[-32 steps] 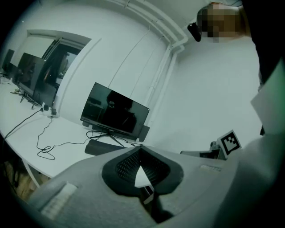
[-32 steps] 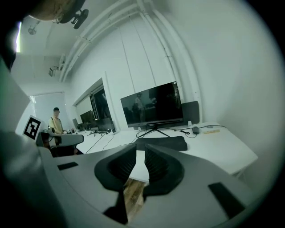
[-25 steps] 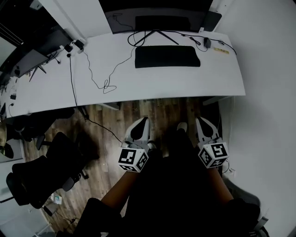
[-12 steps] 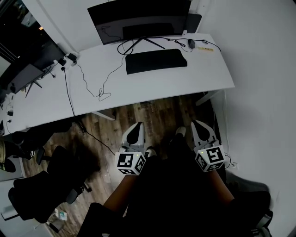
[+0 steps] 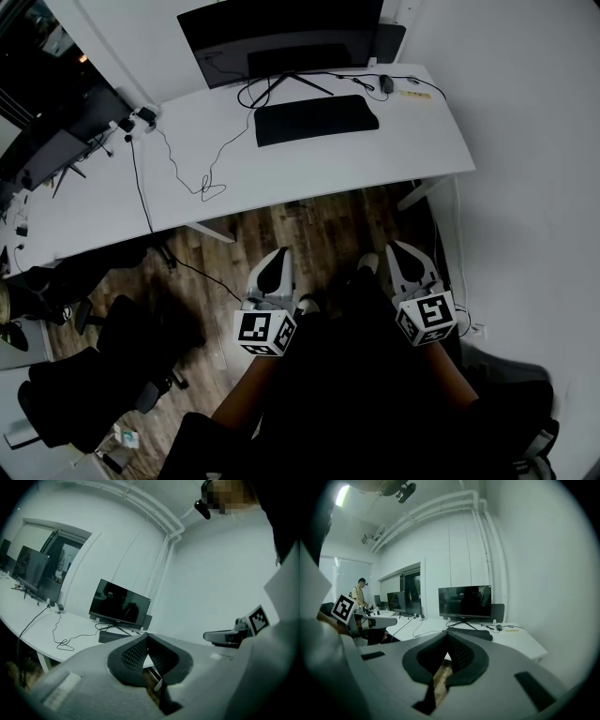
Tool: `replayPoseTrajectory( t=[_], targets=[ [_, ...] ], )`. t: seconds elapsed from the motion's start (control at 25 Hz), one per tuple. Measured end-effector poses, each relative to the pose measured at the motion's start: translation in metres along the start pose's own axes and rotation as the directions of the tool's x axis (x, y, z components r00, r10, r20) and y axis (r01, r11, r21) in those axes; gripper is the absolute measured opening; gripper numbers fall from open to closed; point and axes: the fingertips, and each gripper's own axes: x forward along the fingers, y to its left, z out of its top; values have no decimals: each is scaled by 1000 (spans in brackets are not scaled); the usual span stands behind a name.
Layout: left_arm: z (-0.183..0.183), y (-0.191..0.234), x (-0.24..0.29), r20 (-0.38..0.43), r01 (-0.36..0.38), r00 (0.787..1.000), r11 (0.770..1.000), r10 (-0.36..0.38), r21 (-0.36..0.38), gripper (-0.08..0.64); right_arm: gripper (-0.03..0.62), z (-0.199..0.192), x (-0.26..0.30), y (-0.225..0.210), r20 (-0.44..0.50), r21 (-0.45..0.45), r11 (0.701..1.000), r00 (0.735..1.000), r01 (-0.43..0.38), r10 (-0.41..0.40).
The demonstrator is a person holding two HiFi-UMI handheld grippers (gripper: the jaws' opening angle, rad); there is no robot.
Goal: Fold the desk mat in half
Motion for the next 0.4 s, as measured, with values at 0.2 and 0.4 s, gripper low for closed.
replayPoseTrajectory(
  t=[0.2, 0.4],
  targets=[
    [-3, -7, 4, -1, 17, 1000, 1000, -17, -6, 21, 0, 0, -3, 0, -6, -3, 1000, 1000, 2, -2],
    [-1, -17, 6, -7, 38, 999, 999, -38, -3, 21, 0, 4, -7, -4, -2, -12, 1000, 1000, 6, -6]
  ],
)
